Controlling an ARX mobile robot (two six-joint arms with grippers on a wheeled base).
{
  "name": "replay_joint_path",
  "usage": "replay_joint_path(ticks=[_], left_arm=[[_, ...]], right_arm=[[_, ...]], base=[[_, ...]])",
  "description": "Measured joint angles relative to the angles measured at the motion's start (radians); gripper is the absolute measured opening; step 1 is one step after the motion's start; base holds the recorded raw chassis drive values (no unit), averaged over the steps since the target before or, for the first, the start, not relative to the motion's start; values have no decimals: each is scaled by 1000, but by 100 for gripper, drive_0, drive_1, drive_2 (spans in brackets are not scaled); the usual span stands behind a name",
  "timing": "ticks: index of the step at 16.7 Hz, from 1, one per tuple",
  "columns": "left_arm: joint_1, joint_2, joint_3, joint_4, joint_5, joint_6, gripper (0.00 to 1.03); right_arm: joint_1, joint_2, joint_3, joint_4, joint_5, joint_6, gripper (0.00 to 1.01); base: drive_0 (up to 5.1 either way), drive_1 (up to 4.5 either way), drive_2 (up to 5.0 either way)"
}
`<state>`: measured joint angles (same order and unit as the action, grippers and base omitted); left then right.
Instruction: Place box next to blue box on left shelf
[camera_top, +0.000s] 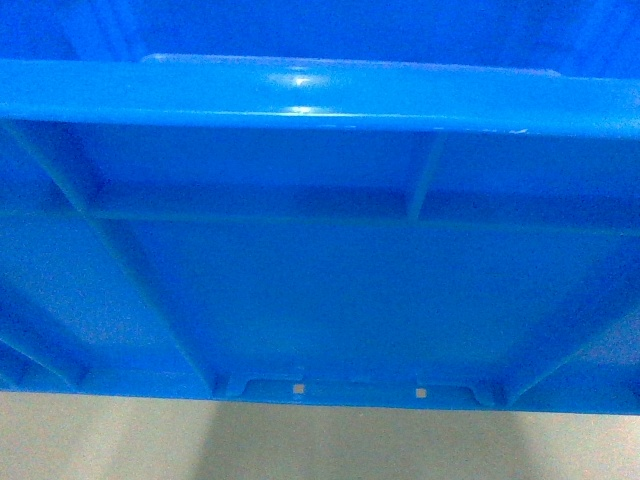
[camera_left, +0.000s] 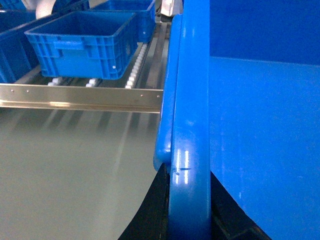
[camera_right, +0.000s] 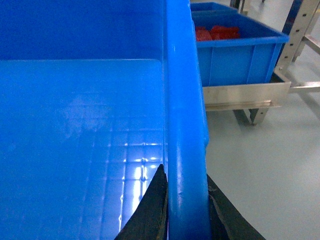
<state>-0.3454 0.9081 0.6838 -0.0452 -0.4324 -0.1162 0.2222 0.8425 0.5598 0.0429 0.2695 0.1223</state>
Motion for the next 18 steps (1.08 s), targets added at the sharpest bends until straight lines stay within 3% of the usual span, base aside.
replay_joint_path(ticks=[13,18], left_arm=[[0,0,-2,-1,2,-3,9],[0,-1,-2,0,2,-3,9]], right_arm=[[0,1,-1,-2,0,0,10],[0,0,-1,0,0,0,10]], base=[[0,9,-9],[0,408,-409]])
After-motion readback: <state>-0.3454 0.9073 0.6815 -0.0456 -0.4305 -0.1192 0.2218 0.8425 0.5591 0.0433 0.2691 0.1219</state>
